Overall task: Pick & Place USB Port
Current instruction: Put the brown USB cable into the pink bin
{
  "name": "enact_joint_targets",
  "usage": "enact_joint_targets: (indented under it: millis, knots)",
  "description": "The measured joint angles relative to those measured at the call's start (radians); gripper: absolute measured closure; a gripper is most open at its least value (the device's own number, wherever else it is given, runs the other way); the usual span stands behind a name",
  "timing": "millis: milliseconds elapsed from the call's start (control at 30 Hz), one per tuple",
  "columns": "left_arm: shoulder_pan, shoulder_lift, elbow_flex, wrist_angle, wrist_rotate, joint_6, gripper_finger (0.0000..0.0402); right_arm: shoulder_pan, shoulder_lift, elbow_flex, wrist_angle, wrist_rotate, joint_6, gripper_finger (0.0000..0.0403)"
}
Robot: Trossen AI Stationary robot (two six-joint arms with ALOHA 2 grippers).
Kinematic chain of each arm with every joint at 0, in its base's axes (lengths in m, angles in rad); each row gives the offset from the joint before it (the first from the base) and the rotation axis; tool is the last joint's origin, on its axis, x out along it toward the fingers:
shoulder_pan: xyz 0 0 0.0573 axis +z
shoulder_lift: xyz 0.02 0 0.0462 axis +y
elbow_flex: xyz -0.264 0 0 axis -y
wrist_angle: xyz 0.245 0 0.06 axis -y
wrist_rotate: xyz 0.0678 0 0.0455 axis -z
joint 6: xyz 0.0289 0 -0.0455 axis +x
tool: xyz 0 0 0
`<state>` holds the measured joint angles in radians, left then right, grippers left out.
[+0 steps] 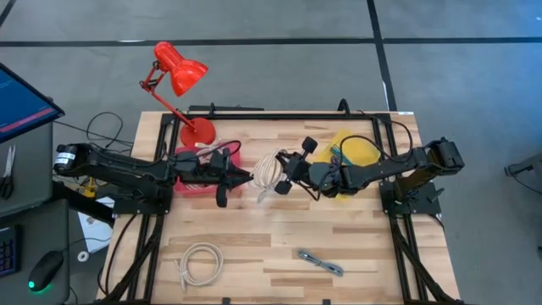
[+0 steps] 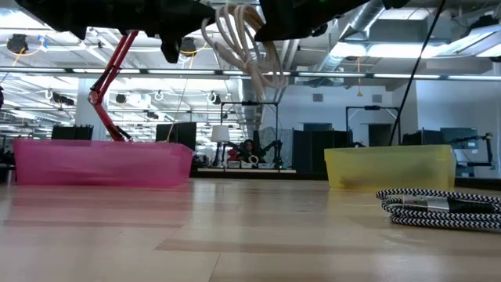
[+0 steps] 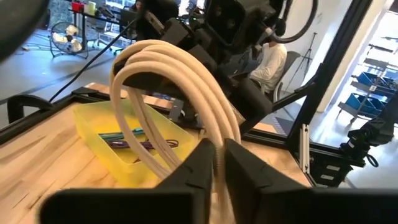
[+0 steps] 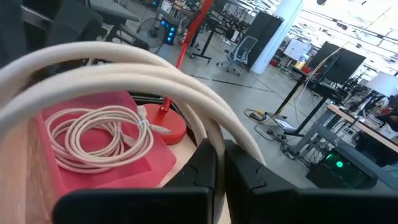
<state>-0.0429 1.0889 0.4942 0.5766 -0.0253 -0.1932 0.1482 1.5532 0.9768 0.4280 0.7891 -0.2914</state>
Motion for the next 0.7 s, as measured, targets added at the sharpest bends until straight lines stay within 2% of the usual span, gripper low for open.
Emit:
enact_joint_targets:
  millis: [67, 300, 700]
  knots:
    - [0.000, 0.000, -0.001, 0.000, 0.000, 0.000, 0.0387, 0.000, 0.000, 0.000, 0.000, 0.002, 0.000, 0.0402]
    - [0.000, 0.000, -0.001, 0.000, 0.000, 0.010, 0.0390, 0.001, 0.000, 0.000, 0.000, -0.002, 0.000, 0.0393]
    - [0.000, 0.001, -0.001, -0.011, -0.023, 0.056, 0.0390, 0.057, -0.013, 0.000, -0.055, -0.003, 0.007, 0.0309]
